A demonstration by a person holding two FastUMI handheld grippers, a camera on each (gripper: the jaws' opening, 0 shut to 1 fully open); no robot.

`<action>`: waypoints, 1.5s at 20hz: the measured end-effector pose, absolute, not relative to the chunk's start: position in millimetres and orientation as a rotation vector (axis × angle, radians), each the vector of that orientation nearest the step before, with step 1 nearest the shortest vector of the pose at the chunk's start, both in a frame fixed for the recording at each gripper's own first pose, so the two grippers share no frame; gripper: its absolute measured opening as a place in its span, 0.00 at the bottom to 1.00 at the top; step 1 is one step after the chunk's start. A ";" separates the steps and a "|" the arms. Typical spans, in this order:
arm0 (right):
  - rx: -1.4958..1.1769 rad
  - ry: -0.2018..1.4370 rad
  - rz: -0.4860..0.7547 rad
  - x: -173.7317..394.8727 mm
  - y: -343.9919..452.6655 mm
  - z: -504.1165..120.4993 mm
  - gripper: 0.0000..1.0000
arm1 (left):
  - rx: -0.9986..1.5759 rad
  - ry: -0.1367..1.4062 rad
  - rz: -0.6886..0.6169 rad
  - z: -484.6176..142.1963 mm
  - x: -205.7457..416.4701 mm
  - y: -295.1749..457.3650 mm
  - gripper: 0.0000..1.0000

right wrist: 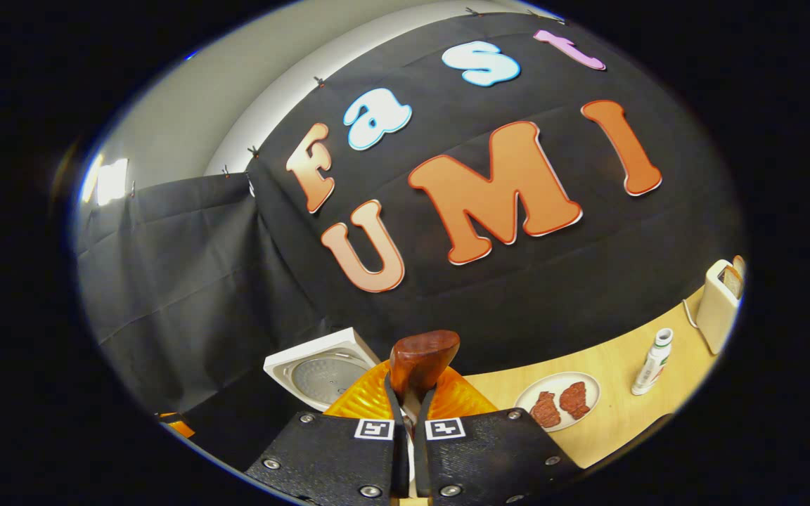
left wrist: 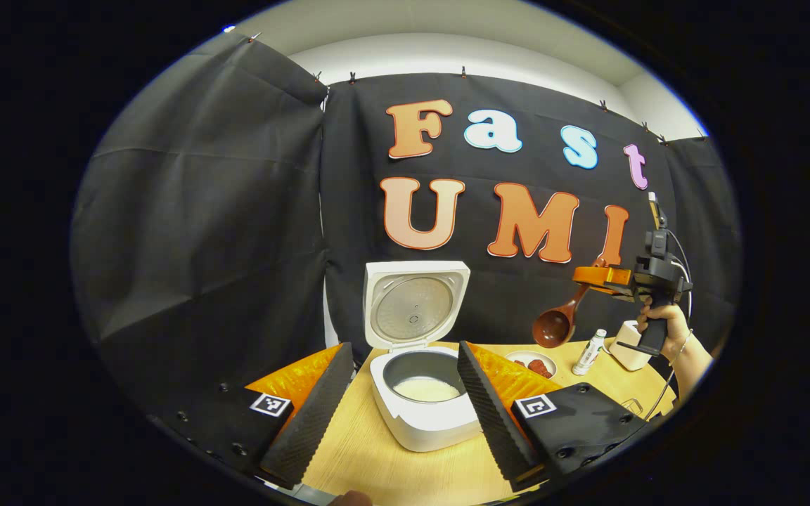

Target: Close the left gripper, press the button to open the rice cooker; take a wooden spoon from the chopstick holder with the right hand, scoop a spoonful of rice and pour it into the rice cooker, then put the wooden spoon back into the chopstick holder.

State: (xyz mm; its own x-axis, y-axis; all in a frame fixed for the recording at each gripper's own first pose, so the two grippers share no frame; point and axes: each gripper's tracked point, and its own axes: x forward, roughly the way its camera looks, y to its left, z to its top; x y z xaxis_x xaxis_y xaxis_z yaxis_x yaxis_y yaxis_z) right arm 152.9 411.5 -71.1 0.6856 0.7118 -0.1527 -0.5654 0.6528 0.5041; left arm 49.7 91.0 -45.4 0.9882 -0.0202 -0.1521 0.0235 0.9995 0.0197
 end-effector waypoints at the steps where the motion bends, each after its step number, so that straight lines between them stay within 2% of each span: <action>1: 0.442 0.352 0.719 155.8 394.8 -74.0 0.02 | 0.024 0.148 -0.027 -43.4 49.6 88.6 1.00; 9: 0.396 0.344 0.488 160.3 231.2 -108.9 0.02 | 0.023 0.128 -0.073 -36.8 63.9 58.2 1.00; 16: 0.405 0.460 0.286 125.1 110.9 -191.9 0.02 | 0.010 0.122 -0.077 -29.9 68.6 38.2 1.00; 21: 0.432 0.517 0.206 90.2 76.3 -231.7 0.02 | 0.023 0.113 -0.073 -24.3 69.6 28.8 1.00; 28: 0.452 0.535 0.139 69.2 69.3 -275.9 0.02 | 0.040 0.124 -0.087 -25.1 66.6 18.0 1.00; 30: 0.463 0.533 0.133 65.5 72.0 -283.8 0.06 | 0.024 0.127 -0.089 -24.8 64.7 16.8 1.00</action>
State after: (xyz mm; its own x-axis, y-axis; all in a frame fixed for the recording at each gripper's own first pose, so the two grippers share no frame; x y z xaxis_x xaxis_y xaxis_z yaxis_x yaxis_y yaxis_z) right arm 65.5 72.0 -283.8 0.8557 0.2395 -0.4587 -0.0034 0.8890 0.4579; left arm 64.7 16.8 -24.8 0.9880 -0.0874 -0.1272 0.0904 0.9957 0.0183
